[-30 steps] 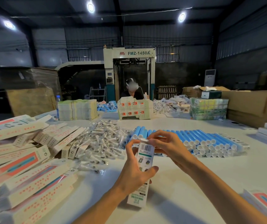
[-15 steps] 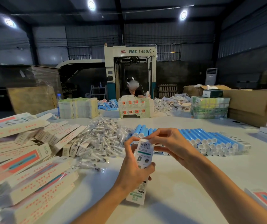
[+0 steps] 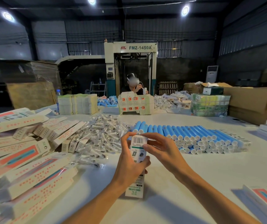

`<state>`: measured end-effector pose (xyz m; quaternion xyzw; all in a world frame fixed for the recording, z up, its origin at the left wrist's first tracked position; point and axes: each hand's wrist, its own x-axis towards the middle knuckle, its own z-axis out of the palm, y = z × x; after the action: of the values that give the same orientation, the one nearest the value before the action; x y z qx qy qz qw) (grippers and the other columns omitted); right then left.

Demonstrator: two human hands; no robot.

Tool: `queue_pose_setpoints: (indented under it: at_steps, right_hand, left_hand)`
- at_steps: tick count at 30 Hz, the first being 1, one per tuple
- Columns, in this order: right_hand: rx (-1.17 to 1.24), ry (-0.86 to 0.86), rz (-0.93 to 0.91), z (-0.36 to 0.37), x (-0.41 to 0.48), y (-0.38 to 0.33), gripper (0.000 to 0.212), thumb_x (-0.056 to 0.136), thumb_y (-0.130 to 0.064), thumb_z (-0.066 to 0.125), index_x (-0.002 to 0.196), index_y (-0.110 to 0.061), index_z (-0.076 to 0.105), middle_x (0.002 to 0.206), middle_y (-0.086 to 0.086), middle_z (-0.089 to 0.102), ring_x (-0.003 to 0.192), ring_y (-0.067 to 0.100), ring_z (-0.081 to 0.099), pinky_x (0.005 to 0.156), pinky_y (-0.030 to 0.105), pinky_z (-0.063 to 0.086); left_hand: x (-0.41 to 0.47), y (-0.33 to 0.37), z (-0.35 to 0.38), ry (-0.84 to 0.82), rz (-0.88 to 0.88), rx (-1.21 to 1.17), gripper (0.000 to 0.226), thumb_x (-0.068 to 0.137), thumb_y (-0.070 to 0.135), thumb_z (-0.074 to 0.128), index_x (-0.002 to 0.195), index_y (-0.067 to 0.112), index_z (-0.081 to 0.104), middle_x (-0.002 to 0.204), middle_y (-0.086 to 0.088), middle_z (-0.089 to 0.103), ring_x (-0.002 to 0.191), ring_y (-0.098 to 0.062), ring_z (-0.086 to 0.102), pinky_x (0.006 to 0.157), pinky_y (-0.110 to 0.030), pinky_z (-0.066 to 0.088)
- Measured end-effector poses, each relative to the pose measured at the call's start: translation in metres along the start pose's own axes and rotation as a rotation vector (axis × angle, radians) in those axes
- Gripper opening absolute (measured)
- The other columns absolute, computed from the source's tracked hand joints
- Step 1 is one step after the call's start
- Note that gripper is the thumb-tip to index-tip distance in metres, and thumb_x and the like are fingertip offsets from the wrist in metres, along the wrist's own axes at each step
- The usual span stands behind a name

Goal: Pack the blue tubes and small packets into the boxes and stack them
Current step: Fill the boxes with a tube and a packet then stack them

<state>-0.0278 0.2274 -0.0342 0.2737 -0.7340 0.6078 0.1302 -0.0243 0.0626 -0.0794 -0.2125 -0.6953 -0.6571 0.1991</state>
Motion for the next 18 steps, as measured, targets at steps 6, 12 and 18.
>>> queue_pose_setpoints:
  at_steps: [6,12,18]
  right_hand:
    - [-0.102,-0.021,-0.104,-0.002,-0.001,0.003,0.027,0.098,-0.017,0.072,0.124,-0.016,0.070,0.120,-0.008,0.075,0.115,0.009,0.070,0.089,0.031,0.062]
    - [-0.004,0.038,-0.064,0.015,-0.006,0.012,0.033,0.101,-0.017,0.068,0.134,-0.023,0.066,0.128,-0.007,0.071,0.115,0.011,0.070,0.091,0.036,0.062]
    - [0.318,-0.124,0.264,0.029,-0.017,0.015,0.040,0.104,-0.046,0.057,0.144,-0.044,0.053,0.138,-0.012,0.065,0.126,0.010,0.063,0.102,0.032,0.054]
  left_hand:
    - [-0.001,-0.001,-0.001,-0.008,0.004,-0.003,0.086,0.077,0.002,0.080,0.139,0.041,0.034,0.111,0.009,0.068,0.073,-0.033,0.074,0.056,-0.043,0.063]
    - [0.001,-0.005,0.000,0.051,0.062,0.053,0.078,0.084,0.007,0.081,0.139,0.037,0.035,0.116,0.011,0.068,0.092,-0.026,0.077,0.072,-0.040,0.065]
    - [0.001,-0.006,-0.009,0.133,0.081,0.040,0.064,0.091,0.041,0.073,0.134,0.042,0.026,0.109,0.005,0.071,0.093,-0.020,0.075,0.079,-0.035,0.063]
